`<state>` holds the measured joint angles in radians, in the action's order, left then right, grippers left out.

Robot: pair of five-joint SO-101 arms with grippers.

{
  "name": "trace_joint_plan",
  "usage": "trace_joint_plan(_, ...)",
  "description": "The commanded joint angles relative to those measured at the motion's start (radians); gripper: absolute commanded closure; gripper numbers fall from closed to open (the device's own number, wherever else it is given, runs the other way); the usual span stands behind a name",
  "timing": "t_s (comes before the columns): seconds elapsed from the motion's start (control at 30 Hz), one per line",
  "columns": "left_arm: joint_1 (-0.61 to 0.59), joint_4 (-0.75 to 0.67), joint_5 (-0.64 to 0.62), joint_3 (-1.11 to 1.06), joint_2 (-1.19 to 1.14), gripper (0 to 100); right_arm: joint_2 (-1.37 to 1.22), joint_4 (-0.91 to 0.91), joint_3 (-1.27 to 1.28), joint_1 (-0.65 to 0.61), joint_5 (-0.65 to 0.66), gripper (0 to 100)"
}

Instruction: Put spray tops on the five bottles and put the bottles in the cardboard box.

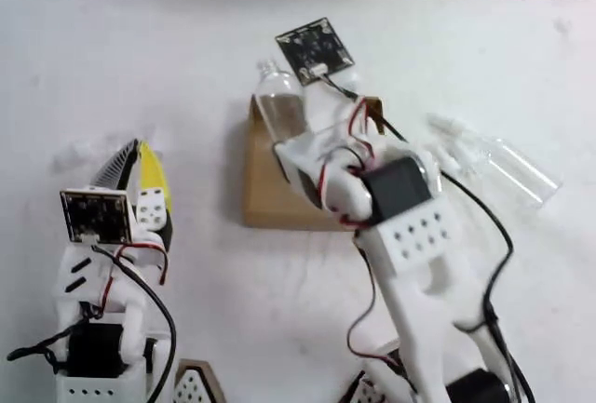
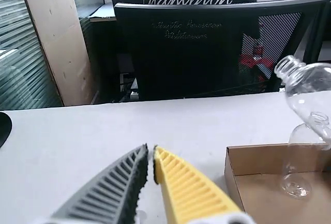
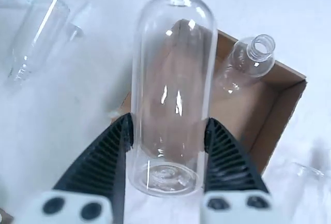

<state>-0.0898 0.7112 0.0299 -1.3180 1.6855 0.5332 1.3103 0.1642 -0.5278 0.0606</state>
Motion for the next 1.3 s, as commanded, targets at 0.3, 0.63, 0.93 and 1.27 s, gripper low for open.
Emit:
trace_joint_plan(0.3, -0.005, -0.025, -0.006, 0.003, 0.012, 98, 0.578, -0.174, 0.365, -0.182, 0.199, 95.8)
trace_joint_plan(0.63, -0.005, -0.025, -0.006, 0.003, 0.012, 98, 1.029, -0.538, 0.896, -0.047, 0.199, 95.8)
trace_joint_plan(0.93, -0.002, -0.031, -0.012, 0.003, 0.012, 97, 1.224, -0.667, 1.201, -0.019, 0.192, 95.8)
trace_joint_plan(1.27, 0.196, -0.023, -0.015, 0.009, 0.012, 88, 1.271, -0.671, 1.316, -0.021, 0.192, 95.8)
